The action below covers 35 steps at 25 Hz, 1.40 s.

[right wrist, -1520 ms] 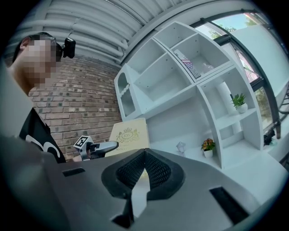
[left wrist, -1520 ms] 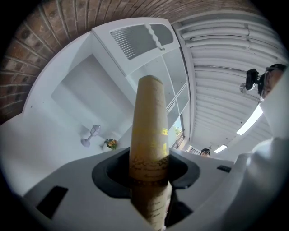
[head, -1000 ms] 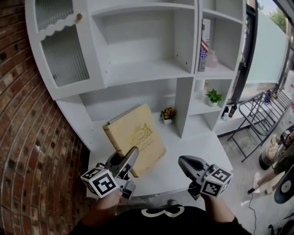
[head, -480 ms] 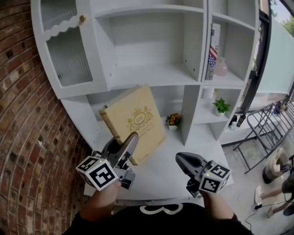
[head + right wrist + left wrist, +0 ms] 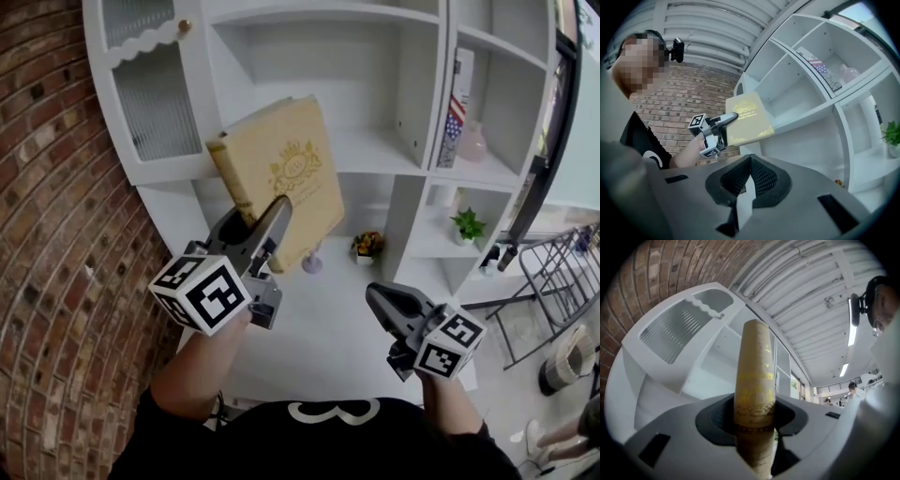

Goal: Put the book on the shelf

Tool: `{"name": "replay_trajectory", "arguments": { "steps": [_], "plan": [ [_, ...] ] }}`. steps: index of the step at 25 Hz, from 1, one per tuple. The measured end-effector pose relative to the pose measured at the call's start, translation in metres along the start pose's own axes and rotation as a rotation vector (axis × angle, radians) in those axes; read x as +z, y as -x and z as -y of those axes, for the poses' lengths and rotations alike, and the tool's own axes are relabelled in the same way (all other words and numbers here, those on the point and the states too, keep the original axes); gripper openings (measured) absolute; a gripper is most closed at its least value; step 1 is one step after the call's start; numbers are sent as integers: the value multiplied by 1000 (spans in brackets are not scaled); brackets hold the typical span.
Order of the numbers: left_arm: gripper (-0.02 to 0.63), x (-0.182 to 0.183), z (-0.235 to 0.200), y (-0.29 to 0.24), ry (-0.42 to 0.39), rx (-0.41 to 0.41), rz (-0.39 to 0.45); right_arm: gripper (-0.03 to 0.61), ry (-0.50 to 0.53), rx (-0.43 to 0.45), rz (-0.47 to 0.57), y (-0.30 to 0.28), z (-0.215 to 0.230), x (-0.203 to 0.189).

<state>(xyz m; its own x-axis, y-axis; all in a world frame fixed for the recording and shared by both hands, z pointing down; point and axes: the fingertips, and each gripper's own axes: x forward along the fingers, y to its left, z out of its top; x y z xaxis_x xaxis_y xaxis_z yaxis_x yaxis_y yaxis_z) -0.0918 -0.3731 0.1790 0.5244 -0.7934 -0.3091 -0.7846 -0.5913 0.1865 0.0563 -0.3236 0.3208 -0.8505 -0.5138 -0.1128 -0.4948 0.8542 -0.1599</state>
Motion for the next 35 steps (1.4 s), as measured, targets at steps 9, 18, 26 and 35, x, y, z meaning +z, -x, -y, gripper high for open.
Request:
{"name": "replay_trajectory", "arguments": {
  "steps": [9,18,26,35],
  "plan": [
    [196,47,-13,-45,-176,68,45,11,35,53,18,-12,6,15],
    [196,66,-41,-104,-248,138,45,11,51,43,26,-12,22,20],
    [196,51,-75,-155,-261,207,-19,11,57,15,17,-6,37,18],
    [196,30,-93,-192,-258,244,-84,11,31,-21,10,-7,59,16]
  ]
}}
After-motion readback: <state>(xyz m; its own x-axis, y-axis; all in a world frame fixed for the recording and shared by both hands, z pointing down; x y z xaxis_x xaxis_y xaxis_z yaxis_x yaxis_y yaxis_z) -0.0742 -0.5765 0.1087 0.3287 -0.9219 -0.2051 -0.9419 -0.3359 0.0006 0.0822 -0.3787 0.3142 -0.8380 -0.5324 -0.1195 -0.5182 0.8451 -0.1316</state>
